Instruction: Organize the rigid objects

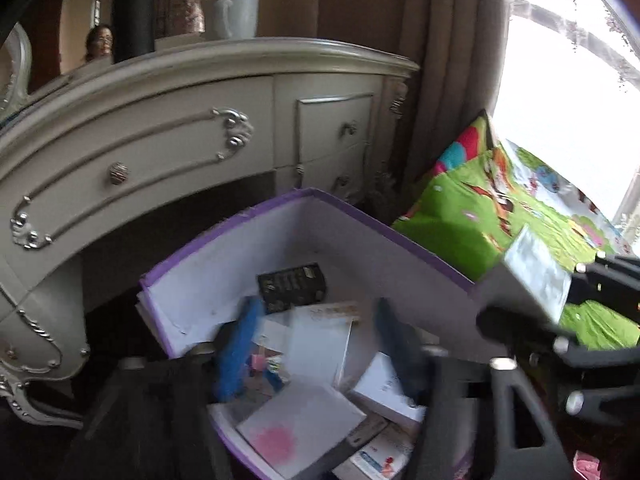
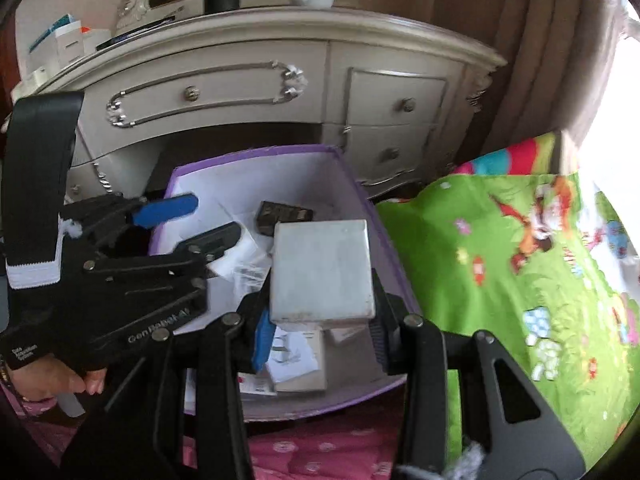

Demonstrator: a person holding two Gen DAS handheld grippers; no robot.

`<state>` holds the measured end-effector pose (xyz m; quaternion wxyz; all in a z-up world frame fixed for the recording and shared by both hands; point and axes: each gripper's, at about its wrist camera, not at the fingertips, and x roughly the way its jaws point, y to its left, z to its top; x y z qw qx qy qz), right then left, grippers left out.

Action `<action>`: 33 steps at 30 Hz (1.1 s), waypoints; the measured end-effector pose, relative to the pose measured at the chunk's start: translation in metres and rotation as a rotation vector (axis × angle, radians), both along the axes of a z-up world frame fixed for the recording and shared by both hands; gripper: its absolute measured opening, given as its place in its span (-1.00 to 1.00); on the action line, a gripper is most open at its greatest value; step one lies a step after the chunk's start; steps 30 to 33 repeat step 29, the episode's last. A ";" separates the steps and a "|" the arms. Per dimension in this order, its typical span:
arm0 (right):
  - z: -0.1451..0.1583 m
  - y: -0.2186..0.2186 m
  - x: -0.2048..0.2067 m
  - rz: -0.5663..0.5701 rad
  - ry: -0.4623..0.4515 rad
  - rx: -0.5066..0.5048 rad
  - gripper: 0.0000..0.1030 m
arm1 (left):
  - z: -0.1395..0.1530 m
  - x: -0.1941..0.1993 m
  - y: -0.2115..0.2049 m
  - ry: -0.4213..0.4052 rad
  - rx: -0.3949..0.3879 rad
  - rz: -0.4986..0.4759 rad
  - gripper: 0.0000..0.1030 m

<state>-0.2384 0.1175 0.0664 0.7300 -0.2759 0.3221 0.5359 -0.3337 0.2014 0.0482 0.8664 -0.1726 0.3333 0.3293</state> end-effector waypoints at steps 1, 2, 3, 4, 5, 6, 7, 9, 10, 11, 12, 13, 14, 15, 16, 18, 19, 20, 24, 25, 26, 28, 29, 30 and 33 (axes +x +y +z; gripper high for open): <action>-0.002 0.001 -0.001 0.000 0.001 0.000 0.04 | 0.003 -0.003 0.001 0.011 0.036 0.040 0.76; -0.002 0.001 -0.002 -0.017 -0.014 0.004 0.36 | 0.007 -0.005 0.001 0.015 0.072 0.070 0.90; -0.003 0.000 -0.001 -0.042 -0.038 0.009 0.52 | 0.009 -0.008 0.001 0.018 0.099 0.088 1.00; -0.003 -0.002 -0.002 -0.056 -0.049 0.019 0.68 | 0.015 -0.010 -0.001 0.030 0.146 0.113 1.00; -0.002 -0.004 -0.001 -0.066 -0.049 0.030 0.72 | 0.019 -0.012 -0.002 0.042 0.182 0.128 1.00; -0.001 -0.005 0.000 -0.075 -0.042 0.033 0.73 | 0.023 -0.013 -0.004 0.051 0.214 0.134 1.00; 0.000 -0.005 0.002 -0.083 -0.036 0.030 0.75 | 0.028 -0.014 -0.006 0.056 0.240 0.123 1.00; 0.001 -0.006 0.006 -0.102 -0.025 0.009 0.77 | 0.036 -0.017 -0.011 0.054 0.261 0.089 1.00; 0.002 -0.006 0.007 -0.105 -0.020 -0.002 0.77 | 0.039 -0.018 -0.012 0.064 0.266 0.091 1.00; 0.004 -0.007 0.008 -0.107 -0.015 -0.014 0.77 | 0.040 -0.019 -0.014 0.090 0.275 0.111 1.00; 0.004 -0.008 0.008 -0.106 -0.013 -0.029 0.77 | 0.040 -0.018 -0.014 0.107 0.279 0.126 1.00; 0.005 -0.009 0.007 -0.104 -0.014 -0.036 0.77 | 0.040 -0.020 -0.014 0.117 0.280 0.137 1.00; 0.007 -0.011 0.006 -0.102 -0.016 -0.043 0.77 | 0.039 -0.019 -0.012 0.122 0.266 0.132 1.00; 0.006 -0.012 0.005 -0.098 -0.019 -0.049 0.77 | 0.036 -0.017 -0.008 0.131 0.227 0.109 1.00; 0.005 -0.013 0.004 -0.097 -0.018 -0.057 0.77 | 0.032 -0.014 -0.005 0.140 0.190 0.089 1.00; 0.001 -0.014 0.003 -0.098 -0.014 -0.078 0.77 | 0.022 -0.010 0.002 0.168 0.090 0.045 1.00; -0.001 -0.014 0.002 -0.100 -0.014 -0.091 0.77 | 0.018 -0.008 0.003 0.179 0.075 0.040 1.00; -0.002 -0.015 0.001 -0.101 -0.017 -0.103 0.77 | 0.015 -0.006 0.002 0.185 0.072 0.038 1.00; -0.012 -0.016 -0.003 -0.103 -0.048 -0.156 0.77 | 0.008 -0.002 -0.004 0.197 0.064 0.024 1.00; -0.014 -0.017 -0.004 -0.105 -0.048 -0.163 0.77 | 0.007 -0.002 -0.005 0.190 0.066 0.031 1.00; -0.015 -0.017 -0.004 -0.105 -0.046 -0.168 0.77 | 0.007 -0.004 -0.006 0.174 0.068 0.036 1.00; -0.017 -0.019 -0.005 -0.108 -0.044 -0.170 0.77 | 0.007 -0.004 -0.007 0.167 0.059 0.032 1.00; -0.017 -0.020 -0.005 -0.107 -0.046 -0.172 0.77 | 0.005 -0.003 -0.007 0.175 0.056 0.033 1.00; -0.017 -0.020 -0.005 -0.107 -0.046 -0.172 0.77 | 0.005 -0.003 -0.007 0.175 0.056 0.033 1.00; -0.017 -0.020 -0.005 -0.107 -0.046 -0.172 0.77 | 0.005 -0.003 -0.007 0.175 0.056 0.033 1.00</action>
